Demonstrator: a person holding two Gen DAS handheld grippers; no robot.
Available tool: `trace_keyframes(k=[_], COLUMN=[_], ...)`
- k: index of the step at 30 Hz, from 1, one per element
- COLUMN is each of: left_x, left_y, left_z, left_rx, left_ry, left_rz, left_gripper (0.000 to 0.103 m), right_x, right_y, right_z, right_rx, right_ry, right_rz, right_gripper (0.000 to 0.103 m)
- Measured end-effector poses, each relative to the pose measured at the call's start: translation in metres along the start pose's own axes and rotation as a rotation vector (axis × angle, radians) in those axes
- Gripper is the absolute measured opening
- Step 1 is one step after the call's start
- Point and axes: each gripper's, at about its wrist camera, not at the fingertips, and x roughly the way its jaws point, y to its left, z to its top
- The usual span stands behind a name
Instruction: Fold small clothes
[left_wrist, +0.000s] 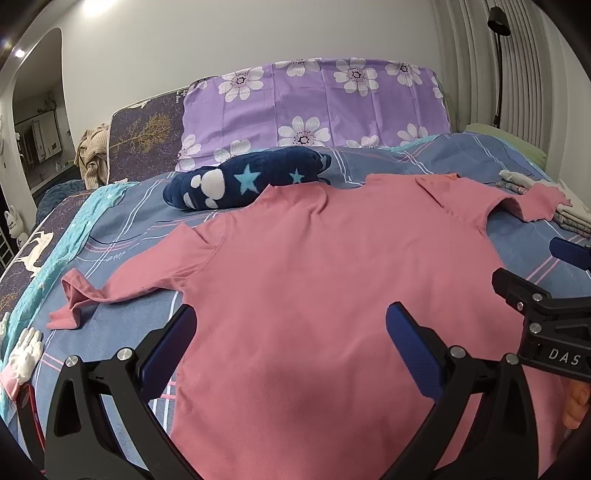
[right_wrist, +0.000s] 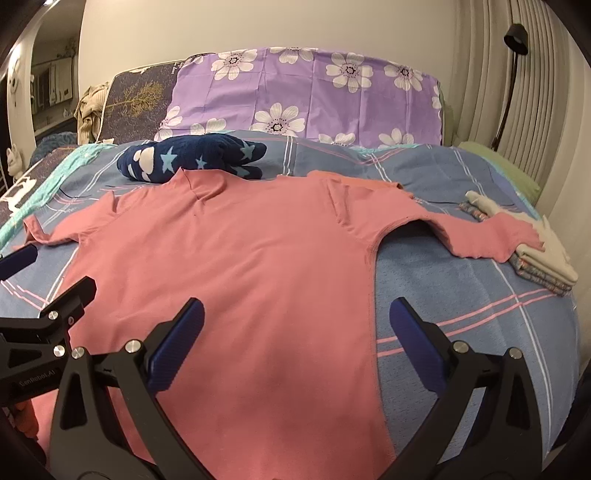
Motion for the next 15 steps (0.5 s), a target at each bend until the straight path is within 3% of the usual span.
trace_keyframes(k=[15], left_x=[0.0031], left_y=[0.0014], left_z=[-0.0018], left_rx=[-0.015], left_ry=[0.004], left_rz=[0.001], left_gripper=[0.102], right_x=[0.0037], right_y=[-0.0008], right_z=[-0.0003], right_rx=[0.007], right_ry=[0.011], right_rz=[0.001], right_gripper=[0.101])
